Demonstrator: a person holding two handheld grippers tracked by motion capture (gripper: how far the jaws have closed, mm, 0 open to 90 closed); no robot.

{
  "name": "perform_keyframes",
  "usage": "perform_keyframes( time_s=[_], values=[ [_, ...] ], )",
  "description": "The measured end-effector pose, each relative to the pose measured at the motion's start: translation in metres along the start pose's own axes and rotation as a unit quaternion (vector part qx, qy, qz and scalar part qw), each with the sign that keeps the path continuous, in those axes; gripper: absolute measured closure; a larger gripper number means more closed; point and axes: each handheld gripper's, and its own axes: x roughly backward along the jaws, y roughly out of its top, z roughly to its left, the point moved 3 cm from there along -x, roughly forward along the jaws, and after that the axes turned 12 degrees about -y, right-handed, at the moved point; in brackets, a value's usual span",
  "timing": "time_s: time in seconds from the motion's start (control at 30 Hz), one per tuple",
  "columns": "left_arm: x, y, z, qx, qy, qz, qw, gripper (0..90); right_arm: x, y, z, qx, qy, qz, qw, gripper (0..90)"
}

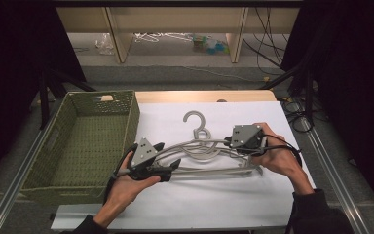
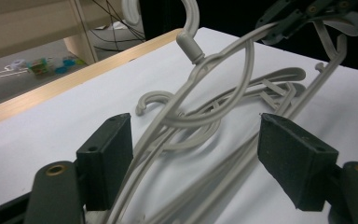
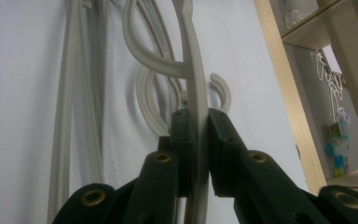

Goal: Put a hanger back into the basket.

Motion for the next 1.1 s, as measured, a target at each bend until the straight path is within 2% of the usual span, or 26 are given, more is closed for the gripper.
perform_keyframes(
  time_s=[0.03,0.13,0.2,0.23,0.27,0.33,0.47,0.5,0.6,0.63,0.7,0.73,0.77,0.83,0.9,0.97,1.0,1.03,1.07,1.1],
  values=[
    [-0.005,0.001,0.002,0.001,-0.005,0.009,0.9999,27.3,0.002,0.001,0.000,0.002,-0.005,-0.003,1.0000,82.1],
    [-0.016,0.005,0.007,0.006,-0.012,0.016,0.9998,28.9,0.007,0.003,0.003,0.005,0.001,-0.011,0.9999,82.0],
    [-0.026,0.008,0.012,0.017,-0.033,0.032,0.9988,32.6,0.008,0.004,0.003,0.008,-0.002,-0.014,0.9999,82.1],
    [-0.026,0.008,0.012,0.017,-0.033,0.032,0.9988,34.5,0.008,0.004,0.003,0.008,-0.002,-0.014,0.9999,82.1],
    [-0.030,0.010,0.015,0.006,-0.041,0.048,0.9980,36.1,0.009,0.004,0.004,0.010,-0.004,-0.015,0.9998,82.0],
    [-0.036,0.011,0.018,0.003,-0.042,0.053,0.9977,38.2,0.008,0.005,0.004,0.011,-0.005,-0.015,0.9998,82.1],
    [-0.050,0.015,0.025,-0.021,-0.035,0.086,0.9955,43.9,0.009,0.006,0.005,0.013,-0.002,-0.018,0.9998,82.1],
    [-0.054,0.015,0.025,-0.022,-0.044,0.091,0.9946,47.1,0.009,0.006,0.004,0.017,-0.002,-0.021,0.9996,82.0],
    [-0.059,0.017,0.024,-0.032,-0.052,0.098,0.9933,52.5,0.009,0.007,0.005,0.014,-0.003,-0.019,0.9997,82.0],
    [-0.062,0.019,0.023,-0.046,-0.052,0.103,0.9923,56.0,0.009,0.007,0.005,0.015,-0.003,-0.020,0.9997,82.0],
    [-0.063,0.020,0.023,-0.046,-0.057,0.108,0.9915,62.6,0.009,0.007,0.006,0.016,-0.004,-0.019,0.9997,82.0],
    [-0.064,0.021,0.023,-0.055,-0.067,0.113,0.9898,67.1,0.009,0.007,0.005,0.020,-0.002,-0.023,0.9995,82.0],
    [-0.064,0.021,0.023,-0.055,-0.067,0.113,0.9898,69.5,0.009,0.007,0.005,0.020,-0.002,-0.023,0.9995,82.0],
    [-0.064,0.022,0.021,-0.073,-0.070,0.120,0.9876,70.7,0.008,0.006,0.004,0.023,-0.009,-0.024,0.9994,82.0],
    [-0.062,0.024,0.020,-0.087,-0.071,0.127,0.9855,72.4,0.007,0.005,0.004,0.022,-0.005,-0.021,0.9995,81.7],
    [-0.061,0.025,0.019,-0.088,-0.075,0.128,0.9850,73.7,0.007,0.004,0.003,0.024,-0.012,-0.023,0.9994,80.9],
    [-0.059,0.027,0.017,-0.097,-0.075,0.132,0.9836,74.3,0.007,0.004,0.003,0.015,-0.012,-0.023,0.9996,79.8],
    [-0.059,0.027,0.017,-0.097,-0.075,0.132,0.9836,74.9,0.007,0.004,0.003,0.015,-0.012,-0.023,0.9996,79.8],
    [-0.057,0.029,0.016,-0.100,-0.072,0.140,0.9825,74.9,0.007,0.005,0.003,0.005,-0.011,-0.026,0.9996,78.6],
    [-0.055,0.031,0.016,-0.102,-0.065,0.146,0.9818,75.6,0.007,0.005,0.000,0.006,-0.018,-0.030,0.9994,75.8]
  ],
)
